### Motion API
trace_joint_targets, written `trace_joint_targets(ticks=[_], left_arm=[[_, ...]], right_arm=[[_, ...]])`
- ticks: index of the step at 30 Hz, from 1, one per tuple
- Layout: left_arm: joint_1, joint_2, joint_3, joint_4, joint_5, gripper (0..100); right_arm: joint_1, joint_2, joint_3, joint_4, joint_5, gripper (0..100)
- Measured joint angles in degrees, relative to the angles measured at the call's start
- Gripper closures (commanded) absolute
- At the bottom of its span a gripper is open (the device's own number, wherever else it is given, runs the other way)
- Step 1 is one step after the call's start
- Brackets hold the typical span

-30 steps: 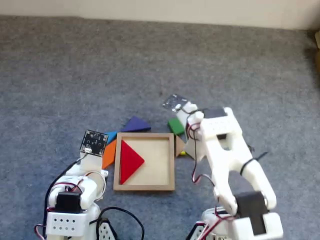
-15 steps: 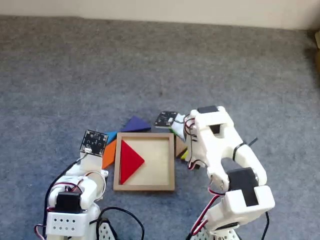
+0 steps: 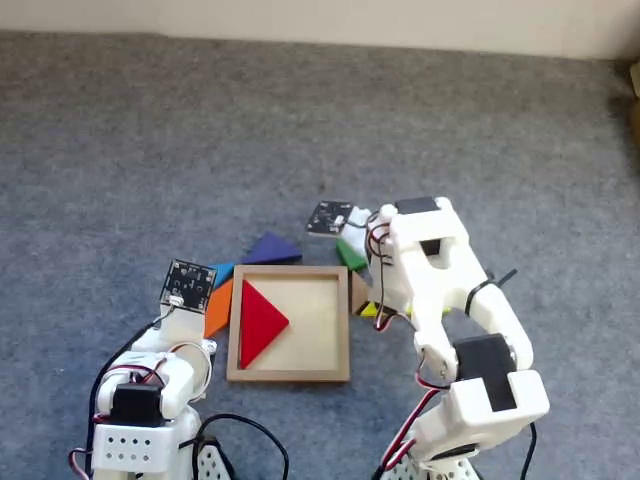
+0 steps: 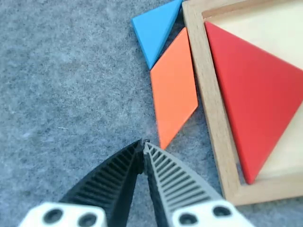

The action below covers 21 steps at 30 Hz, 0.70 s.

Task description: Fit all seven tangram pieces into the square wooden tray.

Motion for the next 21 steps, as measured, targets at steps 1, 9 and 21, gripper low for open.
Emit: trace_joint_targets(ticks=[1, 9, 21], left_arm=[[0.0, 0.0, 0.0, 0.0, 0.0, 99], [0.0, 0.0, 0.0, 0.0, 0.0, 99], [0.0, 0.0, 0.0, 0.0, 0.0, 99]], right_arm=[[0.0, 0.4, 0.3, -1.0, 0.1, 61.6], [0.0, 4.3, 1.1, -2.7, 0.6, 61.9], [0.1, 5.5, 0.6, -2.7, 0.7, 61.9]])
